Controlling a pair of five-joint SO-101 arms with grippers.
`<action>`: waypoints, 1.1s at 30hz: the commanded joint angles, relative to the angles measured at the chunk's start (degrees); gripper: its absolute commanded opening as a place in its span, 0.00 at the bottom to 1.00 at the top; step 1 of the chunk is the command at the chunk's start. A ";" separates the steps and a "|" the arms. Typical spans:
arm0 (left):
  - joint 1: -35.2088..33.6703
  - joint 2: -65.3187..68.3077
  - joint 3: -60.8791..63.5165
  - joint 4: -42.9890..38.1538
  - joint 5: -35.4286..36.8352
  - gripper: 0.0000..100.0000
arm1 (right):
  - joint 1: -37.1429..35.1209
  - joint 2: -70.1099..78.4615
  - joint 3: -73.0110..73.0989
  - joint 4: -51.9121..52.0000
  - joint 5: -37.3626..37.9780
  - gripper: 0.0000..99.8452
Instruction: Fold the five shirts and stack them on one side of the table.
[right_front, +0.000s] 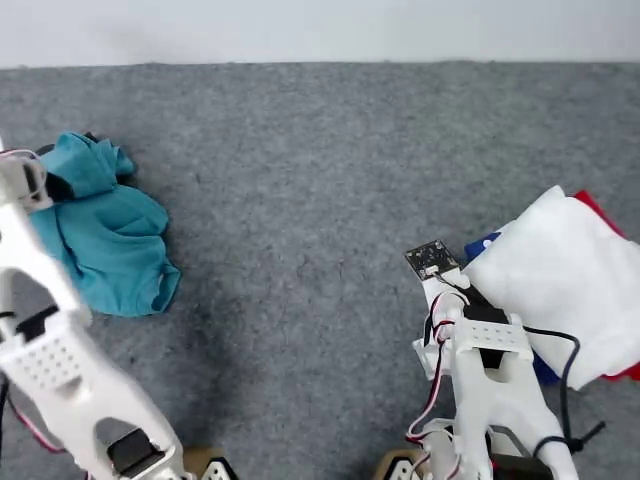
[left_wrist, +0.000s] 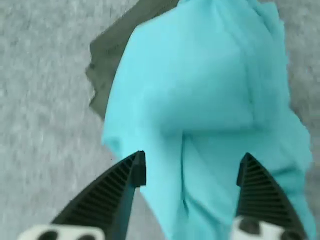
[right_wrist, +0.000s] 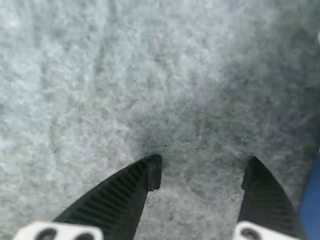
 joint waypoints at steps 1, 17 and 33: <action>0.44 9.85 -13.58 -0.35 0.35 0.29 | -2.95 1.36 1.41 0.92 0.53 0.30; 1.23 30.24 -46.20 10.99 0.35 0.02 | -3.03 1.36 1.41 0.92 0.53 0.30; 31.56 -5.63 -35.38 11.69 0.18 0.01 | -3.03 1.36 1.41 1.01 0.44 0.30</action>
